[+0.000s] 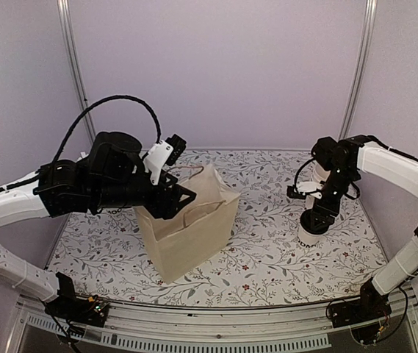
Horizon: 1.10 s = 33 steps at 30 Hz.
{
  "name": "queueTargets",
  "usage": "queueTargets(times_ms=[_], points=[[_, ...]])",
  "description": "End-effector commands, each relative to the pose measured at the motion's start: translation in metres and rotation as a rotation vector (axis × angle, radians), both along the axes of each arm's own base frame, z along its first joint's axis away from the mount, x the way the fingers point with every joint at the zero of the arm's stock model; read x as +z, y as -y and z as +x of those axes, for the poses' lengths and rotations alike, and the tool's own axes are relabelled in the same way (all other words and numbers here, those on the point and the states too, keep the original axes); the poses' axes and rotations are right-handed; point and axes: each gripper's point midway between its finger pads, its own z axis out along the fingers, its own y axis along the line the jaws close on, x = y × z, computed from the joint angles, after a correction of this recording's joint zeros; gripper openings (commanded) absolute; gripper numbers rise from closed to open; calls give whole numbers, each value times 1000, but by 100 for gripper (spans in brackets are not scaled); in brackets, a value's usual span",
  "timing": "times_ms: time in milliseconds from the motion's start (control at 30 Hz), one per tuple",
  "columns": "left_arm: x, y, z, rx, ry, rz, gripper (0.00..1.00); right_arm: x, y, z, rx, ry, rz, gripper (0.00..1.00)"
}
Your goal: Pack the takeout coffee
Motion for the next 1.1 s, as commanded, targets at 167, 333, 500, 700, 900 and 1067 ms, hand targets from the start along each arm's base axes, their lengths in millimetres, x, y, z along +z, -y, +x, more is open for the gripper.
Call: queueTargets(times_ms=[167,333,500,700,900,1067], points=[[32,-7,3,24,25,-77,68,84,-33,13,68,126,191,61],[52,-14,-3,13,42,-121,71,165,-65,29,146,265,345,56],[60,-26,-3,41,48,-123,74,245,-99,39,233,458,484,55],[67,-41,-3,75,51,-124,75,307,-158,11,401,557,709,54],[82,-65,-7,127,41,-95,76,310,-204,-24,542,558,761,52],[79,-99,-14,193,16,-46,87,290,-224,-30,593,510,735,52]])
